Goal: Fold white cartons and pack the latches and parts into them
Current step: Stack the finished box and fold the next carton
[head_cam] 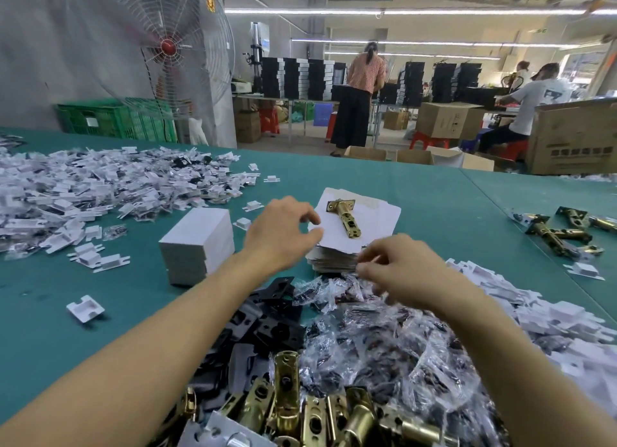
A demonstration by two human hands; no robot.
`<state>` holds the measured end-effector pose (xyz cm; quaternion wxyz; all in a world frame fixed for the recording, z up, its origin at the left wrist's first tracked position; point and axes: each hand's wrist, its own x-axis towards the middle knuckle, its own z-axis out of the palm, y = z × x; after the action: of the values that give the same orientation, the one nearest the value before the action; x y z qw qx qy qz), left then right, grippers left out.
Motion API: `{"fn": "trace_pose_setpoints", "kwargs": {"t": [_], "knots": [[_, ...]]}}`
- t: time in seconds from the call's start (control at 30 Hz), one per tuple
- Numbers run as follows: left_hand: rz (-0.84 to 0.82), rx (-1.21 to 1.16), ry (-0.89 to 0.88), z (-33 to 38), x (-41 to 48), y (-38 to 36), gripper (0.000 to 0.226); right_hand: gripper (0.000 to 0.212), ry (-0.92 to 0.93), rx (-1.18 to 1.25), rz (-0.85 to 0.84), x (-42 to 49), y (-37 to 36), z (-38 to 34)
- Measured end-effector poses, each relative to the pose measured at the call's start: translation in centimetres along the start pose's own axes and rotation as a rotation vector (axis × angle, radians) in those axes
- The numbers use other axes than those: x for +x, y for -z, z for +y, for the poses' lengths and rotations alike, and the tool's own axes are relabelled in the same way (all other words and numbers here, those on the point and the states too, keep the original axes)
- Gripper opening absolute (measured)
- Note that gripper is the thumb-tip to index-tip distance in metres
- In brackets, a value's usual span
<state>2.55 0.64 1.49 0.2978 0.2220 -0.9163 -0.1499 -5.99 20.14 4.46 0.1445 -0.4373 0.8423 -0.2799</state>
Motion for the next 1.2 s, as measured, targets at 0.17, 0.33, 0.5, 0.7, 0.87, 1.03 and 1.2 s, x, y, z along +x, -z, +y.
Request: {"fn": "trace_pose_setpoints", "kwargs": {"t": [0.17, 0.33, 0.5, 0.7, 0.87, 1.03, 1.2], "knots": [[-0.373, 0.074, -0.023, 1.6, 2.2, -3.4, 0.045, 0.035, -0.028, -0.056, 0.234, 8.7, -1.1, 1.6], [-0.318, 0.081, -0.059, 0.5, 2.6, -4.5, 0.046, 0.038, 0.04, -0.168, 0.231, 12.4, -3.1, 2.7], [-0.303, 0.185, -0.157, 0.7, 2.6, -3.8, 0.035, 0.026, 0.054, -0.186, 0.34, 13.1, -3.7, 2.4], [-0.329, 0.387, -0.273, 1.1, 3.1, -3.3, 0.038, 0.026, -0.09, 0.239, 0.486, 12.9, -3.1, 2.5], [-0.215, 0.36, -0.291, 2.0, 2.6, -3.7, 0.015, 0.024, -0.237, 0.604, 0.667, 12.6, -2.2, 2.3], [-0.219, 0.247, -0.187, 2.5, 2.5, -4.0, 0.019, 0.039, -0.23, 0.559, 0.619, 12.4, -2.2, 2.2], [-0.302, 0.104, -0.139, 2.1, 2.4, -3.9, 0.027, 0.033, -0.274, 0.538, 0.593, 12.0, -2.9, 3.8]]}}
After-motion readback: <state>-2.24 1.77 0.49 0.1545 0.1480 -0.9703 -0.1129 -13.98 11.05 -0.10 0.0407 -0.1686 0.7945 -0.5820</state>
